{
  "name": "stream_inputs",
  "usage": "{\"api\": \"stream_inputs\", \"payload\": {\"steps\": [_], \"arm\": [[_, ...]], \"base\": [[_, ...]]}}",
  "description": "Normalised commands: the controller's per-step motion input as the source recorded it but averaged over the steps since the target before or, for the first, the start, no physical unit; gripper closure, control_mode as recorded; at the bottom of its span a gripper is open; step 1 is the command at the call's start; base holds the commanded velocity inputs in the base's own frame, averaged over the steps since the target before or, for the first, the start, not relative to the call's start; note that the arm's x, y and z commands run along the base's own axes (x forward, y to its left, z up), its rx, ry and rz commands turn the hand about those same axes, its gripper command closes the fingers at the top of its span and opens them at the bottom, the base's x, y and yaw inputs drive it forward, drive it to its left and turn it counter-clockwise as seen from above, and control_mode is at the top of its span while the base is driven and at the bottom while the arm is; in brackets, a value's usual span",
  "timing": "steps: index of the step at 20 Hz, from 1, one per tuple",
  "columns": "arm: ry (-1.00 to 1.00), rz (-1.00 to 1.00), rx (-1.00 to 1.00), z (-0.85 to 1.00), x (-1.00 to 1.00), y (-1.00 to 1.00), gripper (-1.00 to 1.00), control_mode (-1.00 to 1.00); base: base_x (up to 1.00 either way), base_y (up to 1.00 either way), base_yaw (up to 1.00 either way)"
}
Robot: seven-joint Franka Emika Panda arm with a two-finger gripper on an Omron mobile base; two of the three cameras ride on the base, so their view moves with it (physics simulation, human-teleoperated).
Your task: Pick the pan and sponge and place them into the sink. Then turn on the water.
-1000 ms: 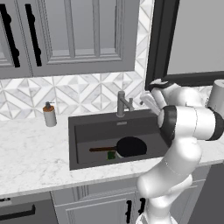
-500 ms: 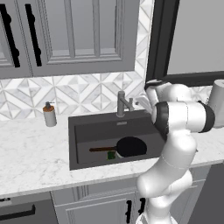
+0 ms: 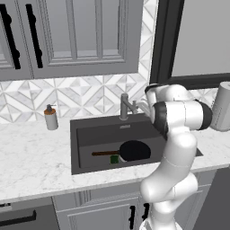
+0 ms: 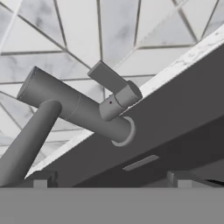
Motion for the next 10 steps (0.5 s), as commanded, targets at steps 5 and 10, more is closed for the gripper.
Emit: {"api": "stream_inputs", "payload": {"steps": [5, 10], "arm": [[0.00, 0.00, 0.00, 0.00, 0.34, 0.00, -1.00, -1.00], [0.00, 0.00, 0.00, -0.01, 0.39, 0.00, -1.00, -1.00]], "base": [[0.00, 0.00, 0.00], [0.00, 0.00, 0.00]]}}
